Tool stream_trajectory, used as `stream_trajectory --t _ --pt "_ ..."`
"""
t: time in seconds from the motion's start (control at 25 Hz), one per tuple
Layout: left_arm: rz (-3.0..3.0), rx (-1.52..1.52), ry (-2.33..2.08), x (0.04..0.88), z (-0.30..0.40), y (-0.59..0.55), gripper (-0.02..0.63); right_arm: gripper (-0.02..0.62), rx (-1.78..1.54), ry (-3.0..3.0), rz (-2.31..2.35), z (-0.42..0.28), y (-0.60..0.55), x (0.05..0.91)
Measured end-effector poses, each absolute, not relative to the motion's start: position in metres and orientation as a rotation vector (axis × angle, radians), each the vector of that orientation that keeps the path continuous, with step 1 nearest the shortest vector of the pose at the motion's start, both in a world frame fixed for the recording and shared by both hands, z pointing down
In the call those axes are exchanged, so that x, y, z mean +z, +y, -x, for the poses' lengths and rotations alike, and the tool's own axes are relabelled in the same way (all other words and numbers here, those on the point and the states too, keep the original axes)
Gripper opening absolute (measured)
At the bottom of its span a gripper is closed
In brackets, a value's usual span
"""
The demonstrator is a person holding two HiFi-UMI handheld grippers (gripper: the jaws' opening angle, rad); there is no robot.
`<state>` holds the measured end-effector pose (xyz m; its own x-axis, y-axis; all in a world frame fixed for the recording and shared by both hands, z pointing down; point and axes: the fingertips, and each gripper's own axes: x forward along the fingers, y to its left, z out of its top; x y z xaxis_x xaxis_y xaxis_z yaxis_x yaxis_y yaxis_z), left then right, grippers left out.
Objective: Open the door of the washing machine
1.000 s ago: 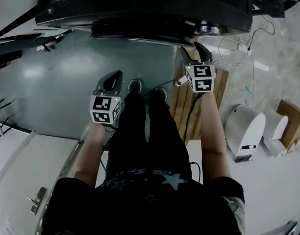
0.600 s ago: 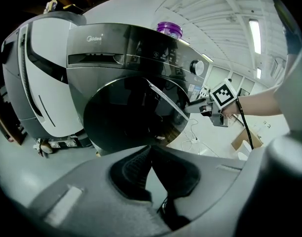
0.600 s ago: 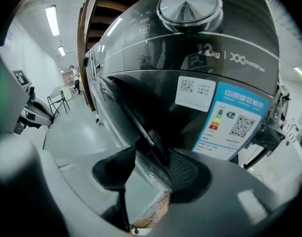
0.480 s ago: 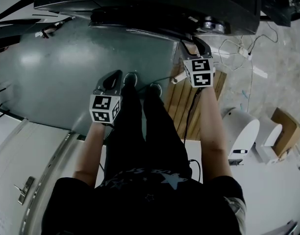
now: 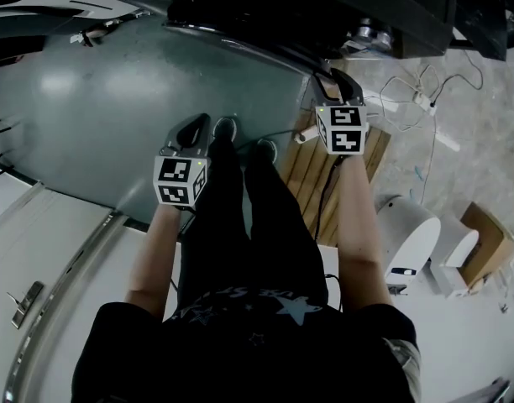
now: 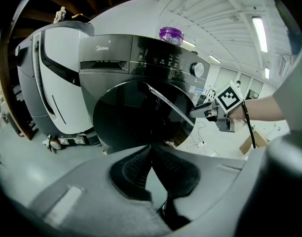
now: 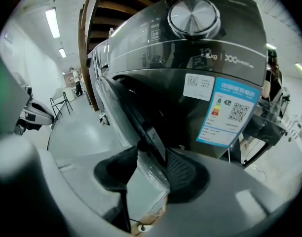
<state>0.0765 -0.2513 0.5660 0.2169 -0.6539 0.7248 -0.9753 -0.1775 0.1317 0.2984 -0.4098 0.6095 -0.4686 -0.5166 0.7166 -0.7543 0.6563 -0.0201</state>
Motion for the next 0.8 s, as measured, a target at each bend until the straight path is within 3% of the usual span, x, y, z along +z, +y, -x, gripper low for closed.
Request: stream_trajectory --t 0.8 --pt "-1.805 0.633 -1.544 0.576 -0.057 -0.159 0.011 0.152 0.461 -2.131 -1.028 -0.286 -0.331 0.612"
